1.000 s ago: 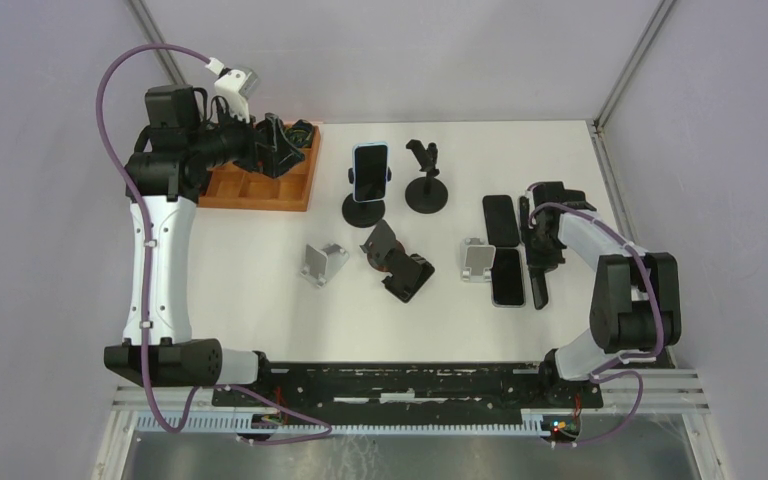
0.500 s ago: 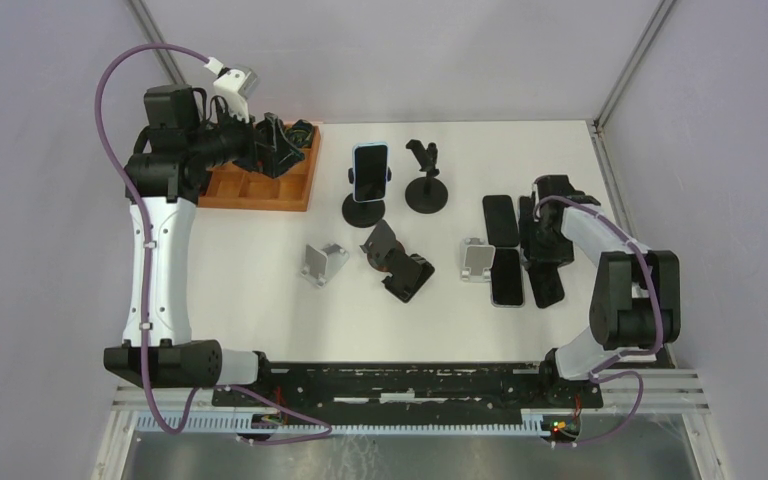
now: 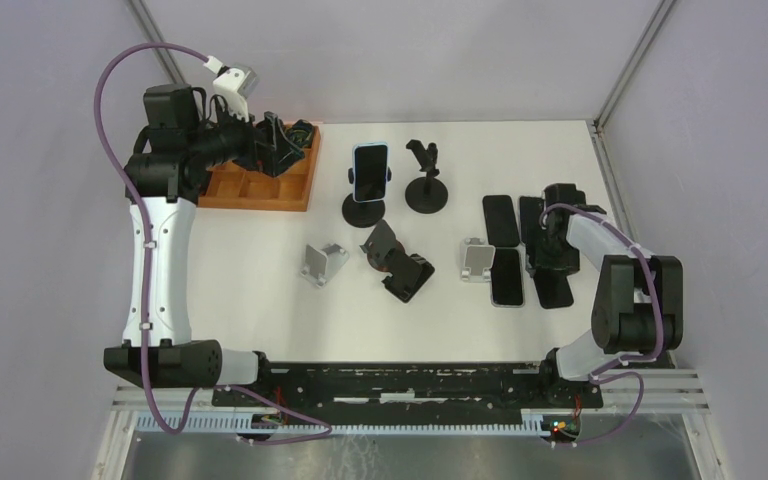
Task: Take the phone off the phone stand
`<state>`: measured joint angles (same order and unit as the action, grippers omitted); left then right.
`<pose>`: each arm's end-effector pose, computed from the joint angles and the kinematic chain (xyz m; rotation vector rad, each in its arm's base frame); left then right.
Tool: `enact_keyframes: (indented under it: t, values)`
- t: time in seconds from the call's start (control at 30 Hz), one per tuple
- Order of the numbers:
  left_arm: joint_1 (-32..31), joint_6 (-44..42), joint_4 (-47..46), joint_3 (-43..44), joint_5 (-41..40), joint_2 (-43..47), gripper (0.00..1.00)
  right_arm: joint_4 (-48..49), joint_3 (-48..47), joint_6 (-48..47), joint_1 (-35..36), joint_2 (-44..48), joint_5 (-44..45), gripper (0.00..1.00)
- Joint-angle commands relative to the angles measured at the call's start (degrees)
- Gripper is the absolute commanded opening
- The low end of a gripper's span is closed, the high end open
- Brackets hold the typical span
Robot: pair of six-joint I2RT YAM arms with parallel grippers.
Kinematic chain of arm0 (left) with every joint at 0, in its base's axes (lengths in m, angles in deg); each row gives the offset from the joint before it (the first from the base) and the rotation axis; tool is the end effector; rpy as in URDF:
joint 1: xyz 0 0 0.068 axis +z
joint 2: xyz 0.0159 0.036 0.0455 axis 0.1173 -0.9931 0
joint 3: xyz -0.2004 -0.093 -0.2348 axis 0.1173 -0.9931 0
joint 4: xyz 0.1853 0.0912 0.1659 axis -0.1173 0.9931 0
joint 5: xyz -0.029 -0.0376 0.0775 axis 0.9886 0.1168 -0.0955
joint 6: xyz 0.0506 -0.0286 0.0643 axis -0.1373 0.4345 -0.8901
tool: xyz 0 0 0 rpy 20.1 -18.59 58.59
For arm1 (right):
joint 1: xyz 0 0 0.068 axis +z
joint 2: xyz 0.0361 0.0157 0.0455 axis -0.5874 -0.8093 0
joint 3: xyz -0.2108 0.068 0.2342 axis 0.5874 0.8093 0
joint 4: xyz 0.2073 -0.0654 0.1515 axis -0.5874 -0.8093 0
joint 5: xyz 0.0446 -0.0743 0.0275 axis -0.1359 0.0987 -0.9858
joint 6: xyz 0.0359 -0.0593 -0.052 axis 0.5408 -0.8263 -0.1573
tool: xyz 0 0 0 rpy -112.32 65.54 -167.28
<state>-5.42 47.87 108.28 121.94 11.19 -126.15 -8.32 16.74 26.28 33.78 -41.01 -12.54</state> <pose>0.2804 -0.0406 0.5095 0.5250 1.9232 -0.5643 0.2892 -0.0217 0.1896 0.2531 2.8705 -0.1868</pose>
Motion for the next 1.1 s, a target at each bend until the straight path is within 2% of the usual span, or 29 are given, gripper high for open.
enact_keyframes:
  t: [0.0,0.13,0.3,0.4,0.47,0.53,0.63,0.9,0.97,1.07]
  values:
    - [0.26,1.98,-1.76,0.26,0.62,1.32,1.00,3.05,2.63,1.58,-2.01,1.16,-3.68,0.69]
    - [0.31,1.65,-1.77,-0.81,1.31,2.03,1.00,4.87,1.10,2.69,-2.99,6.04,-10.38,0.69]
    - [0.29,1.23,-0.01,-1.61,3.40,1.65,1.00,10.17,-3.84,4.44,-2.10,15.75,-16.12,0.78]
    - [0.34,0.90,0.99,-2.42,4.42,1.30,1.00,17.41,-6.26,5.52,1.54,20.49,-21.16,0.85]
    - [0.35,0.97,1.23,-3.16,5.13,1.13,1.00,21.94,-8.73,5.14,7.67,21.50,-22.48,0.86]
    - [0.33,0.97,1.85,-3.85,5.89,0.97,1.00,24.06,-12.34,4.54,13.27,20.07,-22.64,0.87]
    - [0.34,0.38,2.57,-4.46,5.66,0.75,0.98,24.46,-20.35,4.00,21.38,14.19,-19.87,0.98]
    - [1.09,-4.43,5.89,-7.46,5.44,0.74,0.96,25.12,-40.14,1.65,40.36,-3.49,-1.69,0.98]
    - [1.88,-5.71,7.08,-7.35,5.76,0.25,0.96,26.65,-43.13,3.52,41.99,-6.15,0.80,0.98]
    - [2.86,-7.05,8.65,-7.17,6.80,0.14,0.95,33.36,-40.85,12.03,40.70,-4.80,-0.27,0.98]
